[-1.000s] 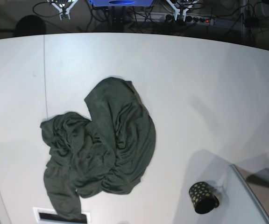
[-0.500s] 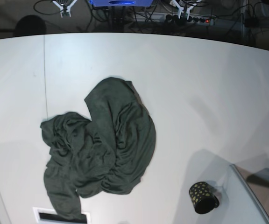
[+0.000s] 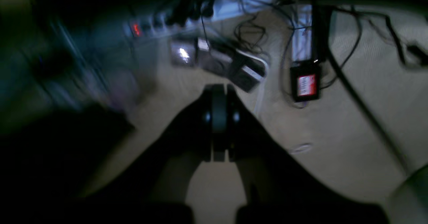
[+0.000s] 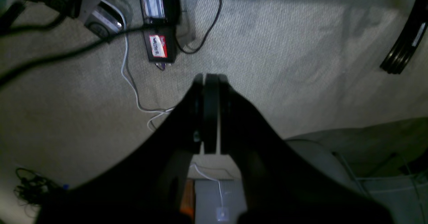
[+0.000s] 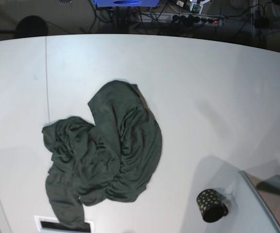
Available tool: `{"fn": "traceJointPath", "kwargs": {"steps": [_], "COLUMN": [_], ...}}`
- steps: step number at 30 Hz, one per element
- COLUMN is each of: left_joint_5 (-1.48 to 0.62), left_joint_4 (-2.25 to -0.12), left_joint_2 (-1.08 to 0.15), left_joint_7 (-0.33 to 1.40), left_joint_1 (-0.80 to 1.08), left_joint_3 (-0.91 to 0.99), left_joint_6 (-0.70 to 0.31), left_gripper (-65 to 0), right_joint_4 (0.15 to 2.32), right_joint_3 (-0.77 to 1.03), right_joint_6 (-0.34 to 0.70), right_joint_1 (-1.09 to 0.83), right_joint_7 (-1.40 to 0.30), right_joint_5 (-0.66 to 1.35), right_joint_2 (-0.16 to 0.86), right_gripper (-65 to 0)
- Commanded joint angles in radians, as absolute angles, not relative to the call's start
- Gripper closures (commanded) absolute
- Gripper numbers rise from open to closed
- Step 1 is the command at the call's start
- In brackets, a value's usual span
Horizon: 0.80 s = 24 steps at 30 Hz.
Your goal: Layout the t-shirt on the table in an organized manner, then fold the t-shirt properly
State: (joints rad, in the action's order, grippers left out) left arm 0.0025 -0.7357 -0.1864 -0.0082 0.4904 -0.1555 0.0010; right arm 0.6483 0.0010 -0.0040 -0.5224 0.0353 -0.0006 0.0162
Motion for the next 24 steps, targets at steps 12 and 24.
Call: {"fn": "traceJointPath", "kwargs": {"steps": [12, 24], "left_joint_5": [-0.007, -0.007], "left_joint_4": [-1.190, -1.511], "left_joint_2": [-0.323, -0.332], "left_joint_7": [-0.074, -0.358], "left_joint_1": [0.788, 0.937], "left_joint_3": [-0.283, -0.079], "left_joint_6": [0.010, 0.012], "left_gripper": [0.0, 0.0], "right_joint_4": [1.208, 1.607], "right_joint_3": [0.120, 0.183], "right_joint_6": [-0.012, -0.012], "right_joint_1": [-0.808, -0.885], "right_joint_7": [-0.033, -0.033], "right_joint_5": [-0.002, -0.004], "right_joint_2": [0.016, 0.022], "right_gripper": [-0.2, -0.2]}}
